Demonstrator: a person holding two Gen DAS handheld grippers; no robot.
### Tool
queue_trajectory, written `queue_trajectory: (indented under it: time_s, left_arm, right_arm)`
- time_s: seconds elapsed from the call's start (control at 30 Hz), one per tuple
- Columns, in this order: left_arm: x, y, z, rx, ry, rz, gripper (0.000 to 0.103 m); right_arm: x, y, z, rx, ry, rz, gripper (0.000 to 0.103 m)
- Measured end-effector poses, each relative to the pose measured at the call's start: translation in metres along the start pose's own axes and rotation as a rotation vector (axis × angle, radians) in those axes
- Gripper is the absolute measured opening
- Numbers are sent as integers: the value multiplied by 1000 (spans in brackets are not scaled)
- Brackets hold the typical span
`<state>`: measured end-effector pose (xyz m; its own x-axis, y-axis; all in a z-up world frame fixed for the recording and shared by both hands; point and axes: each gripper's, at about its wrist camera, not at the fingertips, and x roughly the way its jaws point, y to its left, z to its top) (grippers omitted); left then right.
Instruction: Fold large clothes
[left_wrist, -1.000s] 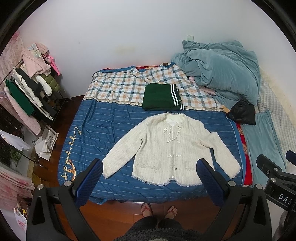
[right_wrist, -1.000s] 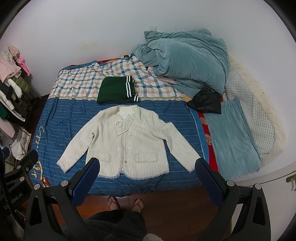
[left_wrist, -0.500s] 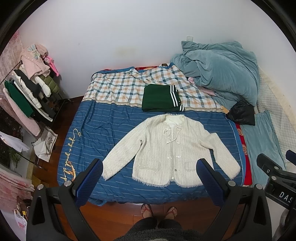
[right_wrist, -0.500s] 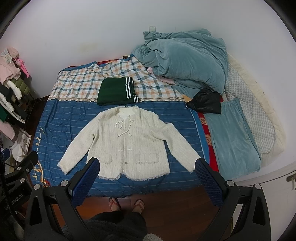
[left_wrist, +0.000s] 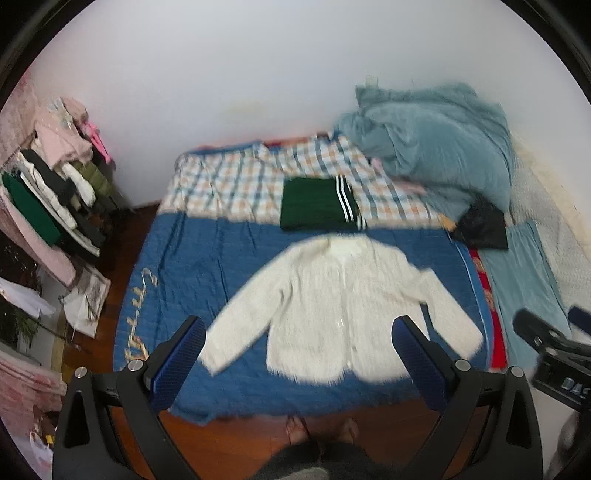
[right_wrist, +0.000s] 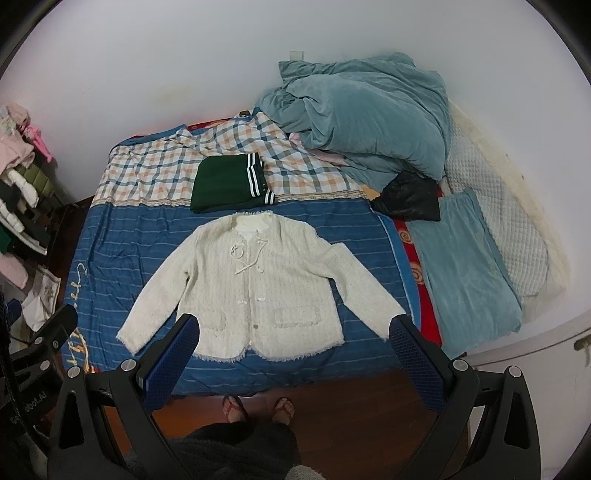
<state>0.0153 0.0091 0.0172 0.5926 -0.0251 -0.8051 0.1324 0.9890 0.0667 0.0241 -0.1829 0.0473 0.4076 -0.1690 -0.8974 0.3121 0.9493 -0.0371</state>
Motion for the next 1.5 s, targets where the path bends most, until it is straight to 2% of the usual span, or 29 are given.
queue_trajectory:
  time_s: [0.13,0.23,0.3,0.37,0.4,0.43,0.53,0.7,0.73,0.83,0.9,1.07,1.1,1.17,1.2,1.23,1.27,1.4,1.5]
  left_arm:
    - [39,3,5,22,-95,95,103]
    - [85,1,6,32,-92,132,103]
    - [121,-4,3,44,-45,151,103]
    - [151,-13,-1,49,-7,169,103]
    - [168,-20,-4,48,7,181,103]
    - [180,-26,-6,48,19,188,103]
    - [226,-48,-9,37,69,216,103]
    - [310,-84,-14,-1,193,268,103]
    - [329,-93,-16,5,224,279,103]
    - [383,-124,-23,59,309,291,103]
    - [410,-145,-26,99,338,287,103]
    - [468,-180,-28,192,374,322,103]
    - [478,-186,-29,206,380,323,103]
    - [494,-195,-32,221,382,318,103]
    - [500,-198,-32,227,383,317,103]
    - [507,-201,-34,231,381,309,103]
    - [515,-205,-36,234,378,296,103]
    - [548,-209,-54,258,373,271,103]
    - [570,-202,-70,258,405,265,103]
  right_arm:
    - [36,-28,-5,171,-12,122,103]
    - [90,-83,-21,386,23,84,103]
    - [122,-122,-40,520,34,68,102]
    - [161,-164,-63,659,47,71,88]
    - [180,-180,-73,712,60,71,74]
    - [206,-201,-89,777,79,70,71]
    - [279,-251,-128,930,123,60,72]
    - [417,-317,-185,1158,249,122,72]
    - [452,-329,-199,1207,280,144,72]
    - [525,-349,-230,1348,343,198,72]
    - [560,-359,-249,1449,353,223,72]
    - [633,-376,-278,1668,288,245,72]
    - [641,-376,-280,1693,278,244,72]
    - [648,-376,-276,1735,236,187,70]
    - [645,-377,-270,1737,205,126,56]
    - [637,-376,-261,1725,180,76,30]
    - [634,-379,-254,1709,159,43,15]
    - [606,-397,-216,1616,62,-93,10]
    - [589,-415,-193,1577,-8,-106,10]
